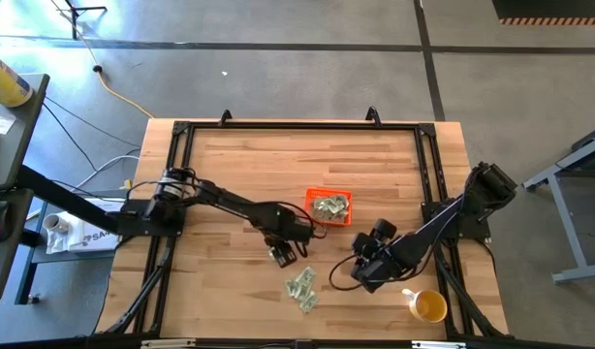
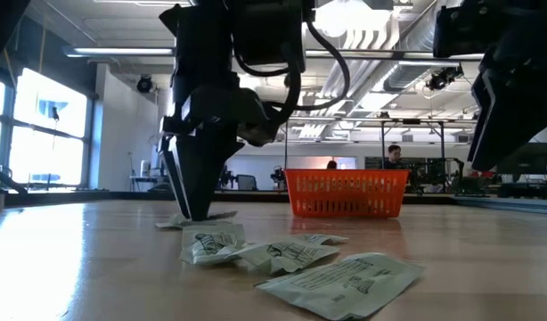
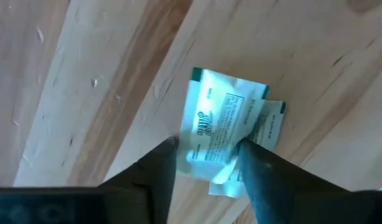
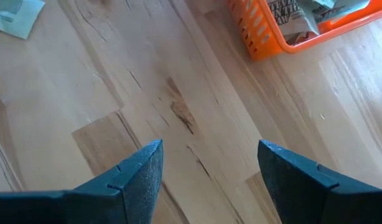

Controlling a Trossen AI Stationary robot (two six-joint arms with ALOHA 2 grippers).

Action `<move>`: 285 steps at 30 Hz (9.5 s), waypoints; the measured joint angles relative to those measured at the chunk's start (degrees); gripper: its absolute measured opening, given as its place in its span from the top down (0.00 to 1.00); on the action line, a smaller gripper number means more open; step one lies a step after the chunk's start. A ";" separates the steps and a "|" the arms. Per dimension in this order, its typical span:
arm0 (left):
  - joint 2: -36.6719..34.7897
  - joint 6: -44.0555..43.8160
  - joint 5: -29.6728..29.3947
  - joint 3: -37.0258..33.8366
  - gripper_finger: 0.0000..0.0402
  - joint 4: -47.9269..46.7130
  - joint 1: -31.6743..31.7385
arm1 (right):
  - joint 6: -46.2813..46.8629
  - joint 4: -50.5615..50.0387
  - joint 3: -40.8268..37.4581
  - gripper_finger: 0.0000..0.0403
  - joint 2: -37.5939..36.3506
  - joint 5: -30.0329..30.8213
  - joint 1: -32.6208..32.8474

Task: Pick and place Stevia / Truvia into bins
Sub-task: Put the white stevia packet into the orange bin

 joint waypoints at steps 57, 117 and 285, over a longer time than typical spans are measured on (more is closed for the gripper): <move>-4.70 17.81 -5.99 16.56 0.32 -16.37 7.70 | 4.46 -9.79 -0.16 0.37 -6.03 7.65 3.72; 3.82 30.26 -12.41 25.46 0.91 4.00 9.95 | 7.64 7.29 -10.45 0.37 -15.26 9.80 -3.10; 13.38 3.24 -14.54 40.12 0.80 -21.10 -5.36 | -6.04 -2.39 -7.48 0.37 -15.69 -2.28 -1.08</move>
